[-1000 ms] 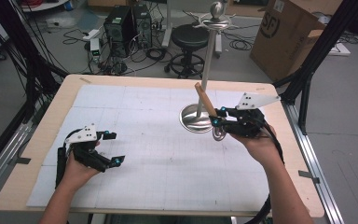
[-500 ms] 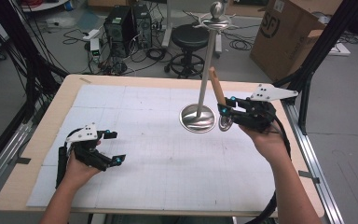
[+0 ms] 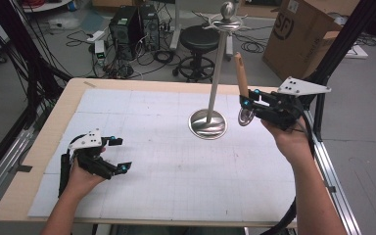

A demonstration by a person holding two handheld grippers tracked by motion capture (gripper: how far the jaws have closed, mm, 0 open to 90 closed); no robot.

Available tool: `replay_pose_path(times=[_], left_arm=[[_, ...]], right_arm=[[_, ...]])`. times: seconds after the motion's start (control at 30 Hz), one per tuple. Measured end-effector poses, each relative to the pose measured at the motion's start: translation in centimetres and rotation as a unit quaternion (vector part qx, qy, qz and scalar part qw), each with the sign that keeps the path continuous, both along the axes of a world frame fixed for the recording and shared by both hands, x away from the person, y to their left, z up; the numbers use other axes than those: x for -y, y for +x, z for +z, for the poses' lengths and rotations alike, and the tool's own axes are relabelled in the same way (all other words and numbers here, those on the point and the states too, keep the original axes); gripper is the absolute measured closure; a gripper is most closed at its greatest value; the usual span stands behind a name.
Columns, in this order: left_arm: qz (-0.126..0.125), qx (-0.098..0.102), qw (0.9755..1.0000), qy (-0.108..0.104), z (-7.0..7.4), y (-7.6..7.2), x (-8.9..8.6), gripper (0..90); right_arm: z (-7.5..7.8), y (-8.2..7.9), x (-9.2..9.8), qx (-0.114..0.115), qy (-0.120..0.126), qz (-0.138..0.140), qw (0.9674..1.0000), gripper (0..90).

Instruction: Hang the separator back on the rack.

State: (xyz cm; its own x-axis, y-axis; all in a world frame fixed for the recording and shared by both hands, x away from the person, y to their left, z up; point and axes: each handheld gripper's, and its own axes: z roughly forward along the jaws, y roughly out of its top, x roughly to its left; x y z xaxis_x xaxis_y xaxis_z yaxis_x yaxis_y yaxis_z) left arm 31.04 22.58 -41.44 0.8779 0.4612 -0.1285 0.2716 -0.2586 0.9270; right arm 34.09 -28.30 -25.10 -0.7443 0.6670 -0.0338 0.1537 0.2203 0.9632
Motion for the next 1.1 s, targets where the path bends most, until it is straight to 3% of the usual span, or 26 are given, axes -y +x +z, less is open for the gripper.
replay_pose_path(times=[0.33,0.63,1.1], left_arm=[[0.001,-0.001,1.0000,0.004,0.0,0.0,0.1,1.9],[0.002,-0.003,1.0000,0.004,-0.1,0.0,0.1,1.9],[0.002,-0.003,1.0000,0.003,0.0,0.0,0.0,1.9]], right_arm=[[1.7,1.2,1.9,0.003,0.008,-0.014,0.9999,68.6],[3.3,3.1,2.4,-0.001,0.019,-0.027,0.9994,68.6],[3.9,5.1,2.5,-0.013,0.036,-0.040,0.9985,68.6]])
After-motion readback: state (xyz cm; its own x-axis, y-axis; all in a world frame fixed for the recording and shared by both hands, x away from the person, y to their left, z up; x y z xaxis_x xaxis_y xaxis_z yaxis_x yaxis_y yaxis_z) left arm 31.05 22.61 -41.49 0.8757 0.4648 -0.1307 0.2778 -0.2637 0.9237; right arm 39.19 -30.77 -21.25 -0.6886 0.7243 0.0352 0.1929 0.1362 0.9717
